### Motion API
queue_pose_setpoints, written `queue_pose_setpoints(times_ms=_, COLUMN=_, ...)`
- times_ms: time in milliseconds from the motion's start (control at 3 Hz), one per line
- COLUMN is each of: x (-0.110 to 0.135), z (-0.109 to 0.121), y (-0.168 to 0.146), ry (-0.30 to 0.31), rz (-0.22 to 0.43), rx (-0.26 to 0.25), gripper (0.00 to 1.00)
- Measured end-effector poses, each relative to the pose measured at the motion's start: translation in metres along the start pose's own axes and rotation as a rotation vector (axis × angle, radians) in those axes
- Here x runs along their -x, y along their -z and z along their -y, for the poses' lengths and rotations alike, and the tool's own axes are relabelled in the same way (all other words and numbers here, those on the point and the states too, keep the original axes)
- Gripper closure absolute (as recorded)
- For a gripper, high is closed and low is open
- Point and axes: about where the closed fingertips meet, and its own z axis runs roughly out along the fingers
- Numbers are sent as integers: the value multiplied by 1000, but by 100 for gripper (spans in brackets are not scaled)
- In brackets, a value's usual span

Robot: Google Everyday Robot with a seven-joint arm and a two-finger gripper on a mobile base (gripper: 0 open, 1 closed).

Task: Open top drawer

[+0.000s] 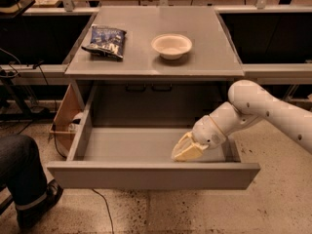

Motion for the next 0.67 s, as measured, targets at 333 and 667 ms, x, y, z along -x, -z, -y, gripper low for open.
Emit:
queue_pose_setpoints(times_ms=333, x=0, z=0, y=0, ry=0, rz=0, rx=3, gripper=100)
queue_pose_setpoints(times_ms=667, x=-6, z=-17, y=2, ry=2, rz=-19, rx=87, gripper=100)
